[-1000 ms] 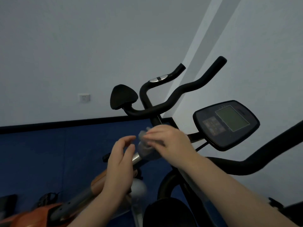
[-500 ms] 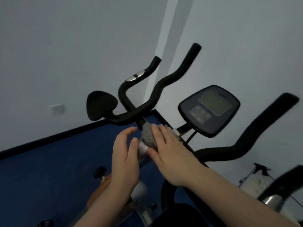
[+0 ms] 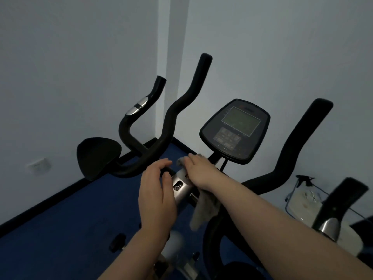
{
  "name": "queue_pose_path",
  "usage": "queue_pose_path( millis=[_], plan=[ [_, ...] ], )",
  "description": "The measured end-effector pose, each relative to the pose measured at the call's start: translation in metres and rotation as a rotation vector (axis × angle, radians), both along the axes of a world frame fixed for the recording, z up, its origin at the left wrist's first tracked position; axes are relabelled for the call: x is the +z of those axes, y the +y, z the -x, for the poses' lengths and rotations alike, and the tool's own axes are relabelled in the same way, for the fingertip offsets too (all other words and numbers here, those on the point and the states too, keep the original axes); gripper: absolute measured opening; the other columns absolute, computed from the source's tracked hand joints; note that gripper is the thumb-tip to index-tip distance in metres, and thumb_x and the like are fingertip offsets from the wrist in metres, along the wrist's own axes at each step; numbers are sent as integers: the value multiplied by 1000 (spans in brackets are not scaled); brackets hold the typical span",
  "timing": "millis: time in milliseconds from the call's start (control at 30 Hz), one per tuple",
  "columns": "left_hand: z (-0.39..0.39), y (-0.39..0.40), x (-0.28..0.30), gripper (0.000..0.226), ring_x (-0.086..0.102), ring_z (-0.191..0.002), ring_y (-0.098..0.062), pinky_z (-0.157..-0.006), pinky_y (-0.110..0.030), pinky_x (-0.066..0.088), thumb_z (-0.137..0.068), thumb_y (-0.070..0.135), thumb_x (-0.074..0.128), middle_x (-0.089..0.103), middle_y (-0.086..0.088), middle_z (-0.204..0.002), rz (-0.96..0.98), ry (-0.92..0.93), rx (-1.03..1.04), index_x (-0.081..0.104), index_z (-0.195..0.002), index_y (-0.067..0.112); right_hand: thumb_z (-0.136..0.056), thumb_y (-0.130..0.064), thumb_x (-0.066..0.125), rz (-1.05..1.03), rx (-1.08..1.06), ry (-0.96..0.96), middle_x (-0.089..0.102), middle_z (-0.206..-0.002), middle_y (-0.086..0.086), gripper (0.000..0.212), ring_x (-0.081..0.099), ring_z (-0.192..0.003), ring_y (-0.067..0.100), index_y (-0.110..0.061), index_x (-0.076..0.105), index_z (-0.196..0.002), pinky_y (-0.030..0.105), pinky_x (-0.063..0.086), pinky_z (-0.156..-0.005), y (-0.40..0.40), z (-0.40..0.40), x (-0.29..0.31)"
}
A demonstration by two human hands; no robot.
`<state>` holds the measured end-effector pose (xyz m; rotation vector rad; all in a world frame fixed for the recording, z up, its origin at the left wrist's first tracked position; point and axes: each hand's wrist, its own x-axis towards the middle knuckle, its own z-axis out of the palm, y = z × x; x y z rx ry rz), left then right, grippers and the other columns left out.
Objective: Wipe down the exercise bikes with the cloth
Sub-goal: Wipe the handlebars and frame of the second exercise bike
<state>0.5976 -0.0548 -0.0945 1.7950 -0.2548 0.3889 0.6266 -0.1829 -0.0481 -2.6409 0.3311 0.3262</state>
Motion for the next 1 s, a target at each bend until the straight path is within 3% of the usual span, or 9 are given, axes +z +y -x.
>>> queue_pose_path(
  millis=[233,333,433,500,667,733,800,867,1000],
  plan=[
    [0,0,3,30,49,-108,8,-85,-8,36,-91,21,42,51,32,-109,-26,8,-21,56,-115,31,-103,-26,28,55,10,55,27,-153,15,44,26,-139,32,-8,34,-143,39,27,-110,6,29,16],
    [-1,2,8,29,48,-105,5,-87,-19,38,-90,18,48,49,31,-107,-117,-35,-70,56,-115,29,-101,-30,38,109,4,65,59,-119,14,33,54,-110,30,-9,62,-110,30,39,-79,-10,8,43],
    [-6,-3,23,25,49,-104,5,-86,-24,40,-88,20,49,55,24,-107,-213,-125,-137,59,-108,31,-97,-31,45,75,-55,10,55,-81,5,35,53,-85,23,-22,52,-64,27,37,-64,-41,13,62],
    [-16,-15,38,21,49,-103,5,-86,-21,40,-91,21,48,57,21,-105,-242,-131,-194,61,-105,29,-96,-32,47,91,-195,-163,55,-72,1,37,55,-80,23,-22,50,-60,27,36,-59,-70,20,75],
    [-40,-42,49,26,48,-112,-7,-96,-24,38,-100,24,41,55,12,-123,-575,52,-304,57,-120,25,-100,-34,36,180,-417,-462,65,-114,11,37,57,-104,31,-17,64,-115,31,40,-78,-136,-15,90],
    [-41,-44,41,26,49,-108,-5,-91,-21,36,-100,28,37,55,15,-120,-673,53,-262,56,-118,29,-101,-31,34,203,-345,-481,56,-132,9,39,49,-120,30,-18,55,-131,33,36,-91,-146,-44,78],
    [-41,-43,37,23,48,-101,-3,-86,-19,36,-99,29,36,56,18,-112,-691,43,-218,56,-111,32,-103,-31,26,372,-178,-420,28,-155,6,47,22,-142,24,-15,32,-147,40,16,-114,-145,-67,54],
    [-42,-43,34,21,48,-97,-3,-84,-20,38,-99,30,37,57,19,-107,-675,56,-191,56,-107,32,-102,-36,17,541,-120,-421,4,-161,3,55,-3,-147,20,-14,9,-152,44,-2,-117,-137,-79,29],
    [-41,-41,33,22,51,-93,-6,-80,-26,42,-98,30,39,60,16,-101,-681,44,-181,60,-104,30,-101,-39,17,625,41,-409,-1,-161,5,59,-8,-147,21,-12,3,-152,43,-9,-116,-100,-71,5]
  ],
)
